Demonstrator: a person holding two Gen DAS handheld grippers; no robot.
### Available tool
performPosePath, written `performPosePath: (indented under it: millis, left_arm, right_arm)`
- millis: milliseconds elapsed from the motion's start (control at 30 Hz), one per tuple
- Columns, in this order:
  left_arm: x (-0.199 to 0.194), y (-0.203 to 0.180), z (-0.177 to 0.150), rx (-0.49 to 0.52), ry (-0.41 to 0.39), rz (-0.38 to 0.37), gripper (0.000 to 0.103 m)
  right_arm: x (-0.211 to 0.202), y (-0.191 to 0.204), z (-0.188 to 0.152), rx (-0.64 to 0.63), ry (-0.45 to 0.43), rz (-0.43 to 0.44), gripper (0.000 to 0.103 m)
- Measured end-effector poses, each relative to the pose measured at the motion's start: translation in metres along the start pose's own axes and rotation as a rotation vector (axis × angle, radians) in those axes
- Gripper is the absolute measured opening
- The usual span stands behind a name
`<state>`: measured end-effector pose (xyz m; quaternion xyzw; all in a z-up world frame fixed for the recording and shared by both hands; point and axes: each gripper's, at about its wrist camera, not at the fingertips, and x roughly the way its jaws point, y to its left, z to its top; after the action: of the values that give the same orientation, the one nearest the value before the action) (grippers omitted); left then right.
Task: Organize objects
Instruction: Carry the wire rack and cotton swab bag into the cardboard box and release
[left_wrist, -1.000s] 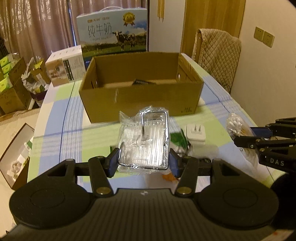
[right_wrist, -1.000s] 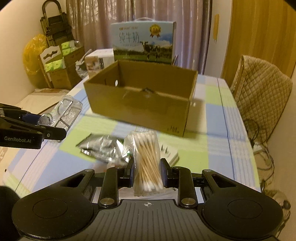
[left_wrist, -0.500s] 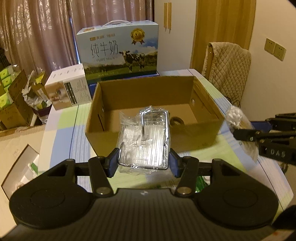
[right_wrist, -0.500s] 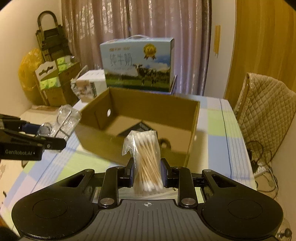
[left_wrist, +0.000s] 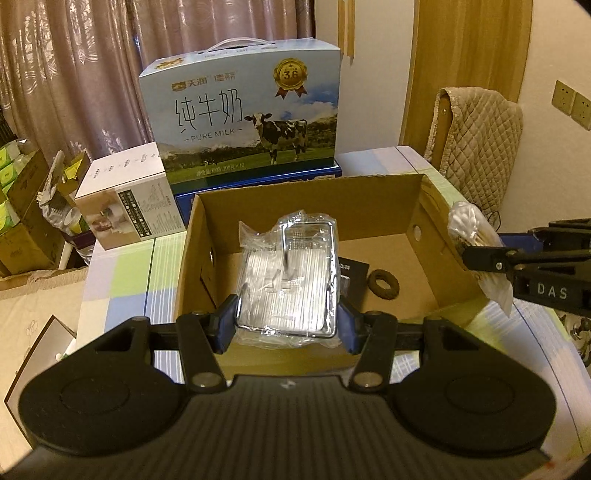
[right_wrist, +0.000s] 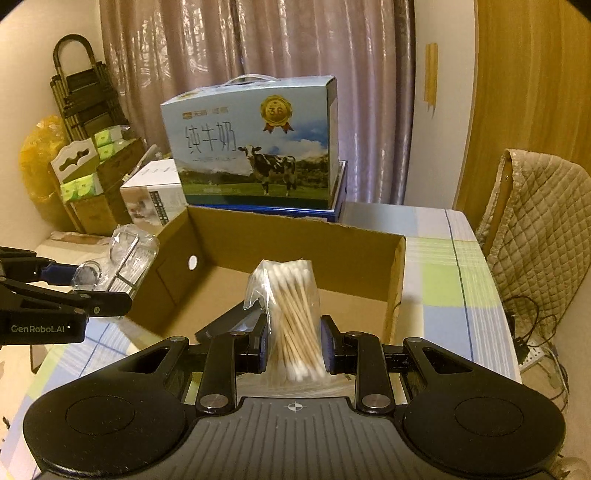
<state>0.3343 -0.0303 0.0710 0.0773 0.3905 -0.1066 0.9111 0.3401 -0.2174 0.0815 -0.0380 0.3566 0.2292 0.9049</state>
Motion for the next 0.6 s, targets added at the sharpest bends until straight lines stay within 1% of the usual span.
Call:
performPosePath:
  millis: [267,400,500,600]
  left_arm:
    - [0.033,0.007,0.008,0.001,0.012,-0.003,0.05]
    - [0.047,0.012,0.01,-0.015,0.001,0.0,0.05]
    - [0.054,0.019,0.012,-0.041,-0.022,-0.001,0.065]
    - [0.054,0.023,0.012,-0.045,-0.028,-0.004,0.065]
  right_arm:
    - [0.03,-0.011,0.002,0.032,0.014,-0.006,0.025]
    - [0.041,-0.013,0.0,0.046,0.022,-0.003,0.025]
    - [0.045,-0.013,-0.002,0.057,0.025,0.008,0.025]
    - [0.049,-0.012,-0.003,0.056,0.031,0.011,0.025]
